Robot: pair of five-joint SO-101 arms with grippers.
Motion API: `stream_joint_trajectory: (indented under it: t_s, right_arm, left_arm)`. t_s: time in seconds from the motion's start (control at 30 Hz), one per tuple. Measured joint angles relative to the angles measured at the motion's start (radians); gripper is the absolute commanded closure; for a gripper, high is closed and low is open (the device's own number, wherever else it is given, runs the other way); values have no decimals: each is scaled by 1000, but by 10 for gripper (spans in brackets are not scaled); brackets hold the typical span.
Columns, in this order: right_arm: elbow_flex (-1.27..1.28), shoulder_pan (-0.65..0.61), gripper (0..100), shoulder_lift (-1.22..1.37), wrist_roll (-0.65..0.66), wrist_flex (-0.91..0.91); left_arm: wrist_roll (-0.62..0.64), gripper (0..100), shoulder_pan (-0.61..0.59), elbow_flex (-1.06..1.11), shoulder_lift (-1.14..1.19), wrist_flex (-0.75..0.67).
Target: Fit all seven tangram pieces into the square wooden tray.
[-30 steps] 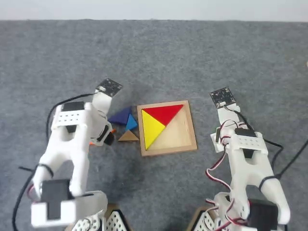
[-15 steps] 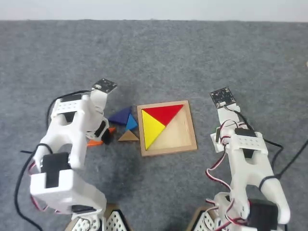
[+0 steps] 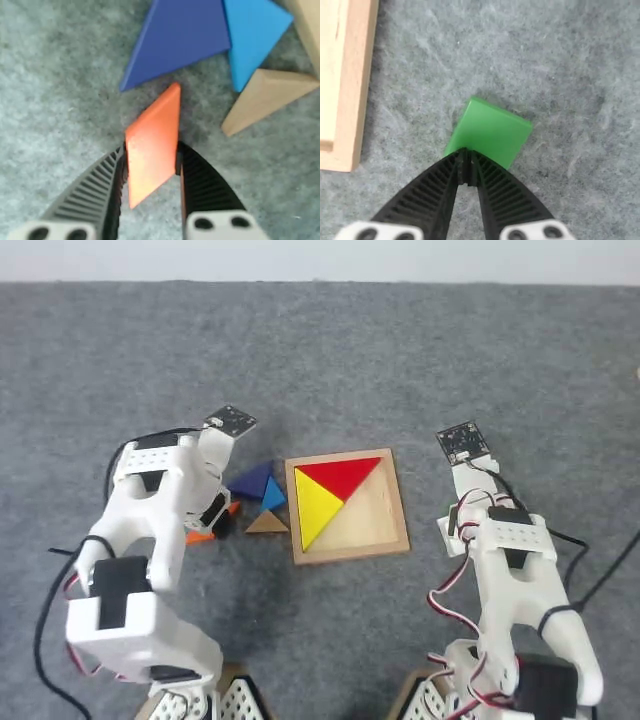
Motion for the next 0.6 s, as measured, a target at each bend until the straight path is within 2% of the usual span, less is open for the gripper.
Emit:
stream_joint_trajectory:
  t_s: [0.37, 0.53, 0.6]
  right_arm:
    - [0, 0, 990, 0, 0, 0]
    - [0, 0, 990, 0, 0, 0]
    - [0, 0, 990, 0, 0, 0]
  left_arm:
    - [15, 981, 11, 12, -189, 83]
    - [23, 821, 11, 14, -203, 91]
    - [35, 811, 11, 14, -203, 91]
